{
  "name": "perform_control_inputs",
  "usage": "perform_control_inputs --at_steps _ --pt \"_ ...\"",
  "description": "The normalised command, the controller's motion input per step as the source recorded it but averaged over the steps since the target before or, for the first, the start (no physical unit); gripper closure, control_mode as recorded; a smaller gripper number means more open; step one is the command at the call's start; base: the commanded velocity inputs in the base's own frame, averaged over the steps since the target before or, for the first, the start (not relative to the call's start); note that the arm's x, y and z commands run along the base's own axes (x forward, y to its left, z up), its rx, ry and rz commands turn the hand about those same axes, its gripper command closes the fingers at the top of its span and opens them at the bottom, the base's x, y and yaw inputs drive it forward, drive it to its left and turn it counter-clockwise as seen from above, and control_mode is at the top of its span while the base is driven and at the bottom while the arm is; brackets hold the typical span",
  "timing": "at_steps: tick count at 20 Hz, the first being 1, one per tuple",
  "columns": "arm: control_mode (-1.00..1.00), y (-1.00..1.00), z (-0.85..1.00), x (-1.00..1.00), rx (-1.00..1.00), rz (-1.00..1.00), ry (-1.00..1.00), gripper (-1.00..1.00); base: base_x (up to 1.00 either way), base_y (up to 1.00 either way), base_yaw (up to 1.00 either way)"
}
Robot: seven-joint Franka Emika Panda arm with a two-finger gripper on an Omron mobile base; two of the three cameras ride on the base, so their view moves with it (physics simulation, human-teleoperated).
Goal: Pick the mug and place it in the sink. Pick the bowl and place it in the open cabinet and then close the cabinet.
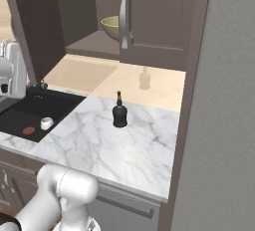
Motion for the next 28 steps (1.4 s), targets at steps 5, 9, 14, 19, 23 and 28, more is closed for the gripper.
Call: perform_control_inputs --at_steps 5,9,14,19,23,28 --pt "-1.00 -0.57 0.00 -0.03 0.00 -0.06 -0.04 -1.00 0.00 0.00 0.00" --pt "-1.00 -0.64 0.00 0.05 0.00 -0.02 0.00 -1.00 0.00 0.00 0.00" --pt "-1.00 -0.61 0.00 0.34 0.00 0.00 0.00 -1.00 0.00 0.00 0.00" --pt "-1.00 -0.40 0.00 0.78 0.00 0.00 0.00 -1.00 0.00 0.00 0.00" --pt "-1.00 -0.19 0.00 1.00 0.00 0.01 0.00 -1.00 0.00 0.00 0.00" --pt "-1.00 -0.16 0.00 1.00 0.00 0.04 0.00 -1.00 0.00 0.00 0.00"
